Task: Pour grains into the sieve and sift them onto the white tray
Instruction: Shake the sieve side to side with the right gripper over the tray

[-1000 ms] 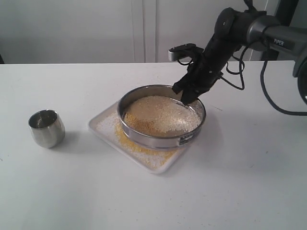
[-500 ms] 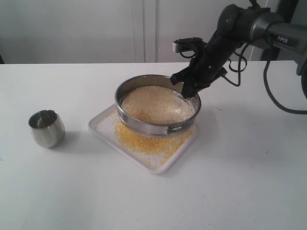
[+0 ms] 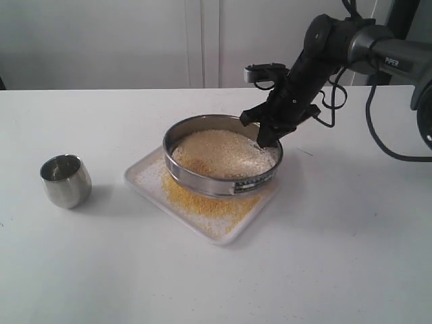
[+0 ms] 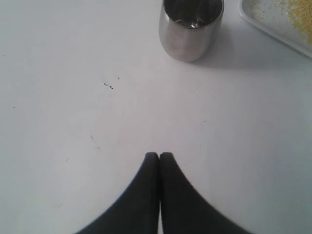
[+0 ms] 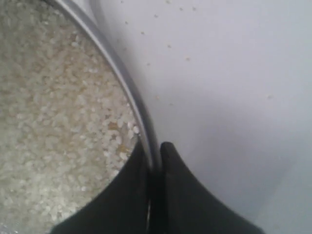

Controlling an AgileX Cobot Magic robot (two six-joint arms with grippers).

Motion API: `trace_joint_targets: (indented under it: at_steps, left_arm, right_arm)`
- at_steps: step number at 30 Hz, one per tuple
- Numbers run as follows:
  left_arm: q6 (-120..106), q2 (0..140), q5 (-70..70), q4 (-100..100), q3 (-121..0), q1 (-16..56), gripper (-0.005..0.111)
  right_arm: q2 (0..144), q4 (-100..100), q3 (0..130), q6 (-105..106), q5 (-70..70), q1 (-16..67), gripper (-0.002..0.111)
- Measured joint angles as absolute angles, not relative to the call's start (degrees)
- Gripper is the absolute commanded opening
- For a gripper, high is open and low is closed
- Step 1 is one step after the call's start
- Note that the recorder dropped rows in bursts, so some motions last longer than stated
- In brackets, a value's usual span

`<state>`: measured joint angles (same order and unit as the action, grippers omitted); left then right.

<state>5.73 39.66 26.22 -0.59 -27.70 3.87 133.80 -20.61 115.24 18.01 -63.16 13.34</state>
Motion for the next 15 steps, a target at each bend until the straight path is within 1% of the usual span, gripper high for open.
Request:
trace_joint_targets:
  at_steps: [1, 2, 3, 5, 7, 11, 14, 15]
  left_arm:
    - [5.7, 39.7, 26.2, -0.6, -27.7, 3.9, 0.0]
    - [5.7, 39.7, 26.2, -0.6, -27.7, 3.9, 0.0]
    - [5.7, 39.7, 26.2, -0.6, -27.7, 3.9, 0.0]
    - [5.7, 39.7, 26.2, -0.6, -27.7, 3.9, 0.0]
    - [5.7, 39.7, 26.2, -0.6, -27.7, 3.9, 0.0]
    - [5.7, 39.7, 26.2, -0.6, -27.7, 3.9, 0.0]
    - [5.7, 39.7, 26.2, -0.6, -27.7, 3.9, 0.0]
    - [5.7, 39.7, 26.2, -0.6, -27.7, 3.9, 0.0]
  right_arm:
    - [133.9, -22.8, 115.2, 17.2, -62.9, 13.3, 0.0]
    - [133.9, -22.9, 115.4, 22.7, -62.3, 13.3, 0.0]
    - [133.8, -21.2, 115.4, 23.4, -62.1, 13.3, 0.0]
    - [134.2, -22.1, 115.4, 16.1, -63.7, 13.3, 0.0]
    - [134.3, -20.9, 115.5, 25.8, -65.4, 13.3, 0.0]
    - [134.8, -20.1, 115.5, 16.3, -67.6, 13.5, 0.0]
    - [134.8, -20.3, 115.5, 25.8, -66.4, 13.5, 0.0]
    - [134.8, -19.6, 115.5, 25.0, -66.5, 13.5, 0.0]
